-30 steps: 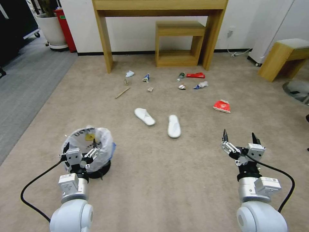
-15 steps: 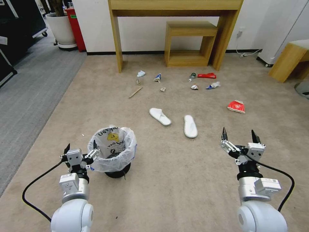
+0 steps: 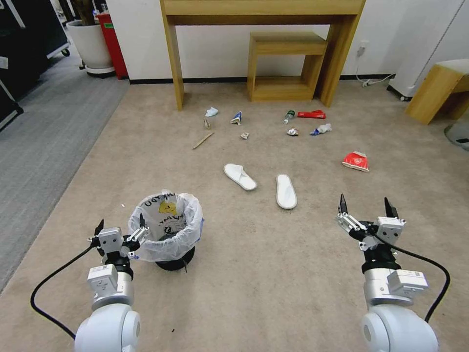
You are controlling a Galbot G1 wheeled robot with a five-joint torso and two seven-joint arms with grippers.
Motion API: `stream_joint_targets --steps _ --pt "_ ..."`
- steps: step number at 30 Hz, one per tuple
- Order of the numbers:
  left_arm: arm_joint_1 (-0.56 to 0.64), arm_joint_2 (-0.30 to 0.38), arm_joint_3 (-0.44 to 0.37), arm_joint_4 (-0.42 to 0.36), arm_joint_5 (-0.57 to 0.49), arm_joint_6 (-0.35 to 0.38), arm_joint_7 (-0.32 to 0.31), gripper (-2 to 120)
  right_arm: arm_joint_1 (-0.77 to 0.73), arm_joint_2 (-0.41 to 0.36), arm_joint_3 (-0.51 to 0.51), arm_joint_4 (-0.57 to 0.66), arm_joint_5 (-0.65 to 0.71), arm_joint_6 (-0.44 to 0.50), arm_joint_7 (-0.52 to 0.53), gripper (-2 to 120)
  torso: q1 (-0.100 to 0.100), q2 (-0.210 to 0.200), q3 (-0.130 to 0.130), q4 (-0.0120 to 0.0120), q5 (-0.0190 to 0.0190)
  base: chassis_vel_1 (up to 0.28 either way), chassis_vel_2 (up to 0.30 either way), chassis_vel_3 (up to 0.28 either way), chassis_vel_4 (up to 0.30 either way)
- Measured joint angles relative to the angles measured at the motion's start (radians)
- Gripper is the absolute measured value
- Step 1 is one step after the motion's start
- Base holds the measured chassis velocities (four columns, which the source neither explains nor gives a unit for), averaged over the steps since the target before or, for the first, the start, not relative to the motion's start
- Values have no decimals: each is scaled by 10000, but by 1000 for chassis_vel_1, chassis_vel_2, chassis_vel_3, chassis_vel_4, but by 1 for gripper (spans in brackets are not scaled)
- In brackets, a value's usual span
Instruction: Pick up the trash bin and place the garbage on the floor into it.
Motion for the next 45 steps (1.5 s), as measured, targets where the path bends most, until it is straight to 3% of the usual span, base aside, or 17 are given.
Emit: stream_joint_targets --steps 36,41,45 --pt "51 -28 16 101 123 -48 20 100 25 71 -63 -15 -38 196 58 100 0 -1 1 1 -1 -116 113 110 -108" --pt "60 142 -12 165 -49 45 -245 100 15 28 -68 -12 -78 230 67 100 1 -1 1 1 -1 -87 71 59 -63" --pt "60 614 -16 212 -954 444 -689 100 -53 -57 -71 7 30 161 122 100 0 -1 0 0 -2 0 0 0 0"
